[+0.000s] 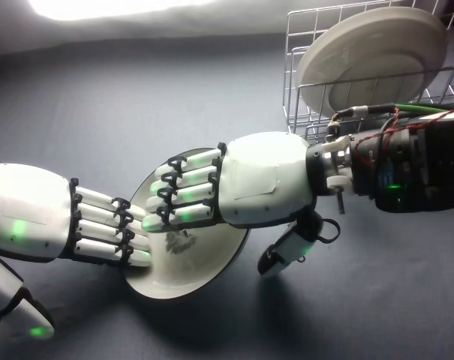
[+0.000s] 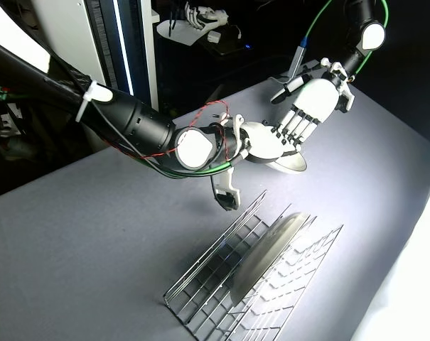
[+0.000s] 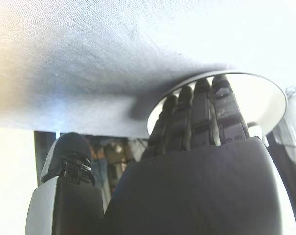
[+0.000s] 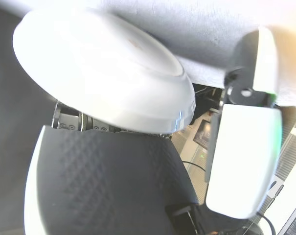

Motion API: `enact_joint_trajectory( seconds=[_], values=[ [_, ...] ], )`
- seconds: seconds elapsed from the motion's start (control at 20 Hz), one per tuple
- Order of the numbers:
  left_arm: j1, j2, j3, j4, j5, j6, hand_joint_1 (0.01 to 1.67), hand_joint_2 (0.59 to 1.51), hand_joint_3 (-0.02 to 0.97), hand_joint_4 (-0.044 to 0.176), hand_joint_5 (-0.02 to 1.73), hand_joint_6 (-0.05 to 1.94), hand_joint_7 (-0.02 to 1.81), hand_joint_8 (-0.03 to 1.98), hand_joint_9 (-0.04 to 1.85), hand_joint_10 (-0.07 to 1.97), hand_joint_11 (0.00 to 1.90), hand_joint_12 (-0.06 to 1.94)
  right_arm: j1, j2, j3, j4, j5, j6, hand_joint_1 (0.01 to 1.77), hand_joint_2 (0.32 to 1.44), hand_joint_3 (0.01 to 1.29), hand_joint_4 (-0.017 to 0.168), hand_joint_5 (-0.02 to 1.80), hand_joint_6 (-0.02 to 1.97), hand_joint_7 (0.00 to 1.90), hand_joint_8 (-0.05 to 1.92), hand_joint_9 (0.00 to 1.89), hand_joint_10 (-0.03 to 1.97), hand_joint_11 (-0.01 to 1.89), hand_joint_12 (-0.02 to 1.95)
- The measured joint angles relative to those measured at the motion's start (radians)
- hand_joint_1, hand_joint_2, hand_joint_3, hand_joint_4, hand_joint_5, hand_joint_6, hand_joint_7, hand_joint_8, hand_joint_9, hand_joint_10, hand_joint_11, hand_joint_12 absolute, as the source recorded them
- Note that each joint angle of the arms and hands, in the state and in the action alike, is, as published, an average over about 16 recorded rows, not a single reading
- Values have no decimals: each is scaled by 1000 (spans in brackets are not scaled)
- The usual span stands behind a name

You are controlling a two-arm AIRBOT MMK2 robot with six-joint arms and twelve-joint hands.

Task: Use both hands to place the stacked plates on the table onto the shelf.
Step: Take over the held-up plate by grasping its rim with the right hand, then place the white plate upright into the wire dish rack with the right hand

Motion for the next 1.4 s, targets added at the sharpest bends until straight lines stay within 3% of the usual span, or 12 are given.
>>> enact_joint_trajectory(
  seconds=[0.4,0.7,0.9,1.15,1.4],
  values=[
    [-2,-1,1,2,-1,0,15,1170,20,-12,-15,-33,-3,-6,9,-13,12,-25,1,-41,41,8,1,0,1047,946,21,2,158,16,145,-6,143,21,19,666],
    [-3,-2,2,2,-2,0,15,1171,20,-12,-16,-33,-2,-5,9,-13,11,-25,2,-57,50,16,4,-2,1105,955,25,2,323,17,333,4,331,59,96,1118],
    [-3,-2,2,1,-2,-1,15,1173,20,-12,-15,-33,-2,-3,10,-12,11,-25,4,-62,52,21,13,-6,1157,944,25,0,481,101,515,52,515,107,263,1170],
    [-14,1,3,4,-4,-6,15,1171,20,-11,-13,-31,1,0,14,-6,12,-19,8,-65,50,27,33,-12,1214,932,20,-4,676,291,742,199,737,317,534,1160],
    [-68,26,-2,9,-4,-24,15,1168,20,-6,-6,-17,8,6,18,1,13,-9,12,-61,40,36,53,-18,1256,928,17,-8,827,484,922,324,906,548,797,1098]
  ],
)
